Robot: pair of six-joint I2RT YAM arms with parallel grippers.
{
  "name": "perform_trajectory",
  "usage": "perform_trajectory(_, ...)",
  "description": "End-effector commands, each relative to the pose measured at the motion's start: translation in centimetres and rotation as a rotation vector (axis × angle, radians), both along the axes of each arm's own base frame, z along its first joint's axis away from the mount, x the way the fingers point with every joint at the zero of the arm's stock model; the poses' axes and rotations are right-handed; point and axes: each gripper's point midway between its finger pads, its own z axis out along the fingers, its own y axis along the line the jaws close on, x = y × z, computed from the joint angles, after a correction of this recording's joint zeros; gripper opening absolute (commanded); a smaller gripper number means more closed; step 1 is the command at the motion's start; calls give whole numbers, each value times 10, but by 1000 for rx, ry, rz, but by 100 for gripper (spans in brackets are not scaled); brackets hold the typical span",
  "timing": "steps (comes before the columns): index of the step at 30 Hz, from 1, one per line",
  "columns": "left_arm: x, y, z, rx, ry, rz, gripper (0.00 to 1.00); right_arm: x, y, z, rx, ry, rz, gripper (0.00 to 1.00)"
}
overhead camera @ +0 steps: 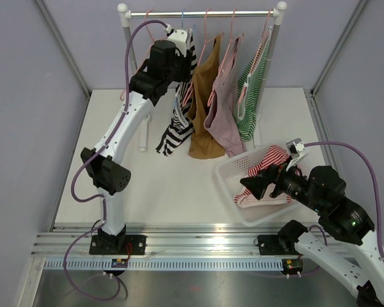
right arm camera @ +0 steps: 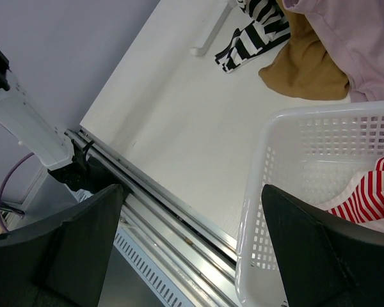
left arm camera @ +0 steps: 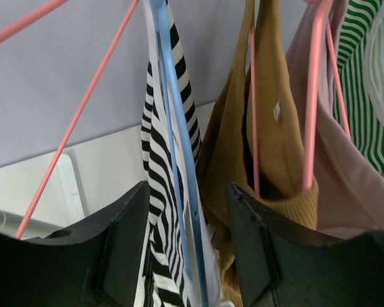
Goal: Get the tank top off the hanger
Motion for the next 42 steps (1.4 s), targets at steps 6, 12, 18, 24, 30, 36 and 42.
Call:
perform_trajectory(6, 10, 5, 46, -6, -134, 26, 32, 0, 17, -4, 47, 23, 63, 95)
perform_trajectory(12, 9, 4, 46, -8, -132, 19, 23, 5, 27, -8, 43, 42, 89, 94)
perform_trajectory(18, 6, 11, 60, -18, -151, 54, 0, 7, 30, -8, 47, 46, 95, 93)
perform_trajectory(24, -10, 33, 95, -32, -214, 119, 0, 5, 29, 2, 66, 20, 99, 93)
perform_trajectory(30, -36, 43, 121, -57, -239, 105, 0, 3, 31, 6, 78, 11, 114, 93)
perform_trajectory(36, -59, 47, 139, -98, -254, 72, 0, 2, 32, 10, 88, -7, 126, 94)
perform_trajectory(42, -93, 59, 126, -83, -159, 59, 0, -1, 33, 21, 112, -54, 145, 99)
